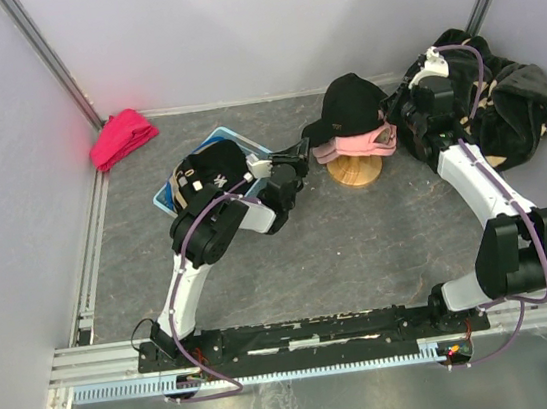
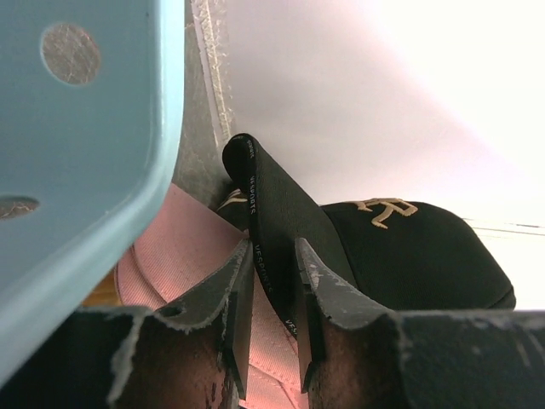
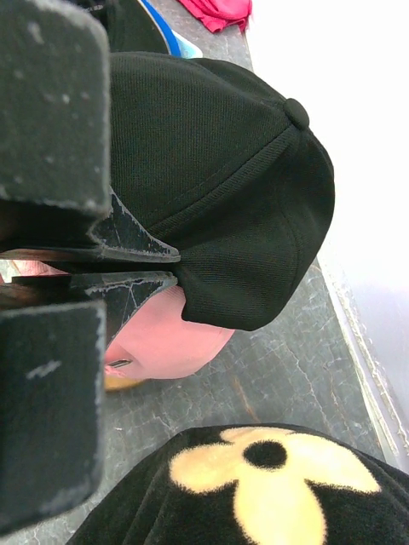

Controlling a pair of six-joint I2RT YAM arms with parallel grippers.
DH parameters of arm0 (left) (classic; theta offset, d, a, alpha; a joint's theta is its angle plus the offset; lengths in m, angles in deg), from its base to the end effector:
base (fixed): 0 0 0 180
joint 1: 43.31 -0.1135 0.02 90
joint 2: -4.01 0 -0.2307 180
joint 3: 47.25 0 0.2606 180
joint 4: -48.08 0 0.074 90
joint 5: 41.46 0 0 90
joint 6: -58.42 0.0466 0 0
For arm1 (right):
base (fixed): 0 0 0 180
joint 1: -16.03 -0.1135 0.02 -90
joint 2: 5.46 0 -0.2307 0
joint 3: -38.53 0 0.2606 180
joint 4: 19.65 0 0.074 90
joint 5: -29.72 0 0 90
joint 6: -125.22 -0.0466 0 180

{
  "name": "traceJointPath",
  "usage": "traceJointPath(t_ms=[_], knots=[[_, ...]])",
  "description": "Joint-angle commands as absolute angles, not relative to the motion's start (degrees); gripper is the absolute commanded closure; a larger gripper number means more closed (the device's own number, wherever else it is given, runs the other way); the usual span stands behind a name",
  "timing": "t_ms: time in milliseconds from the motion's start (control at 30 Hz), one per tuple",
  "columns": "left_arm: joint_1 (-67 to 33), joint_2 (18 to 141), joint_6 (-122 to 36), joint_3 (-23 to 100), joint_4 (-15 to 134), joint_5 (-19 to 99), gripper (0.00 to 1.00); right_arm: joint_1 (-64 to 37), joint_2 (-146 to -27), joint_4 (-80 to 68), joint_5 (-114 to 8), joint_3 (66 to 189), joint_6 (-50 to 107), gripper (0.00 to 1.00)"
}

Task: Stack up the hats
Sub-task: Stack the hat on the hat.

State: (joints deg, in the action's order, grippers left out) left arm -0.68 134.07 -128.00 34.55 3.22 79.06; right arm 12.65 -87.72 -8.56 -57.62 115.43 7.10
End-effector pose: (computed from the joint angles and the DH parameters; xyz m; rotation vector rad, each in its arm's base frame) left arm 0.3515 -0.2914 0.0888 -1.2046 1.3706 -1.3915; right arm 0.3632 0.0236 0.2836 0.3706 1.8422 0.4232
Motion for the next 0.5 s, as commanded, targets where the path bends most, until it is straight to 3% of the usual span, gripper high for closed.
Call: traceJointPath(t_ms=[0, 300, 467], knots=[[-1.5, 134.8, -127.5, 32.8, -0.2, 82.4, 0.74, 11.9, -86.4, -2.5, -57.3, 114.6, 8.8, 0.92], [-2.1, 136.1, -127.2, 31.8, -5.5, 81.8, 0.83, 11.8, -85.3, -2.3, -57.6, 116.1, 8.6, 0.84], [-2.4, 136.2, -126.9, 31.4, -6.9, 80.1, 0.91, 11.7, -85.1, -2.4, -58.2, 116.3, 8.3, 0.74]])
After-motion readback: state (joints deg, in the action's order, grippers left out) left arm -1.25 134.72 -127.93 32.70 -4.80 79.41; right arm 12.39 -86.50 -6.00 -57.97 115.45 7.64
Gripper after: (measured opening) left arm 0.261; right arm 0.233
